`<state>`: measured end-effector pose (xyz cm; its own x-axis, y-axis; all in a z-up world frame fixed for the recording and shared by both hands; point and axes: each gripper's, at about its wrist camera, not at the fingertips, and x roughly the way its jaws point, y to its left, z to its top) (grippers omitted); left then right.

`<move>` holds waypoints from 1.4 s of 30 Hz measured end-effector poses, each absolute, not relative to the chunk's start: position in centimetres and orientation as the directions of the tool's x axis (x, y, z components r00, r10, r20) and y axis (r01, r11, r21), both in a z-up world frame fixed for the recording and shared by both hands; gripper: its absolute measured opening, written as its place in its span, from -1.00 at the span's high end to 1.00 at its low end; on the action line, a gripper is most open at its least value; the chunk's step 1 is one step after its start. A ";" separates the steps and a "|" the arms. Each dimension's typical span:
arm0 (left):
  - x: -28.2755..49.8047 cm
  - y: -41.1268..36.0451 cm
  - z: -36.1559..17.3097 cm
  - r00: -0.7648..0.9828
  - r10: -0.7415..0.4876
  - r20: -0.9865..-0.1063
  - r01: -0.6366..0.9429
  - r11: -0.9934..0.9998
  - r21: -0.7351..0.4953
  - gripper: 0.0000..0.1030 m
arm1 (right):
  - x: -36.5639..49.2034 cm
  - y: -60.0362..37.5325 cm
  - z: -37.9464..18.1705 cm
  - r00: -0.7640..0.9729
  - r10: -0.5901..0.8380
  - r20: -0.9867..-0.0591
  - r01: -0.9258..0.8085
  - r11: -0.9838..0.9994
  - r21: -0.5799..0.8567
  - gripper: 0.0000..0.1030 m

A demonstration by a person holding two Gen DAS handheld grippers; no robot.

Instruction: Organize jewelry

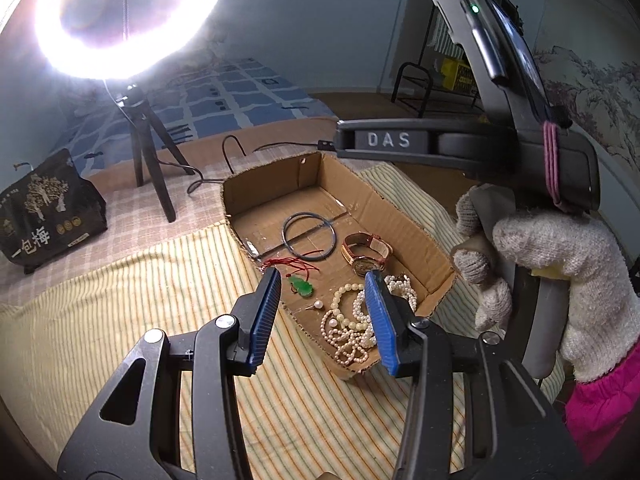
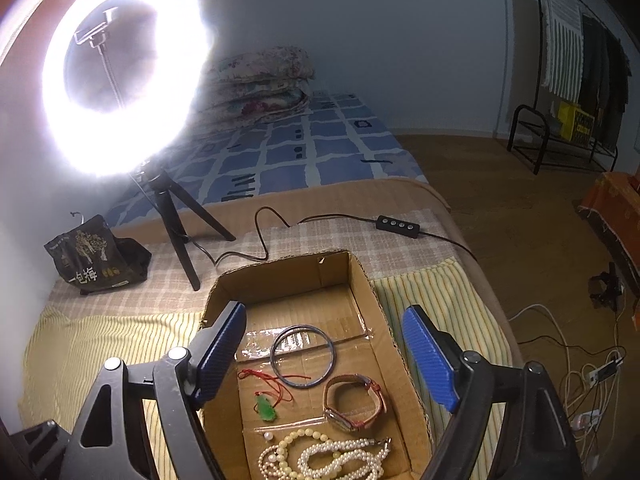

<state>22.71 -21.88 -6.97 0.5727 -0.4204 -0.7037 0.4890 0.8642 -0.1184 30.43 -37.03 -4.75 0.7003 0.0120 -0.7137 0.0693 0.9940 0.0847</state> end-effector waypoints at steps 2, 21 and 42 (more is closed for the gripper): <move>22.3 -21.5 -6.5 0.582 -0.421 -0.696 0.487 0.866 -0.117 0.14 | 29.9 -36.9 -4.3 0.705 0.005 -0.709 0.069 0.995 0.076 -0.62; 16.7 -17.3 -2.0 0.677 -0.424 -0.602 0.480 0.874 -0.075 -0.07 | 23.1 -34.4 -0.2 0.768 -0.041 -0.639 0.071 0.997 0.021 -0.88; 10.2 -12.6 1.6 0.763 -0.387 -0.518 0.432 0.901 -0.036 -0.64 | 13.8 -31.2 3.8 0.849 -0.139 -0.509 0.127 0.990 -0.058 -0.99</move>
<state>10.19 -12.64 1.57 0.7627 -0.3866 -0.5185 0.4322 0.9010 -0.0360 13.80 -31.24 3.84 0.8494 -0.1388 -0.5092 0.1270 0.9902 -0.0581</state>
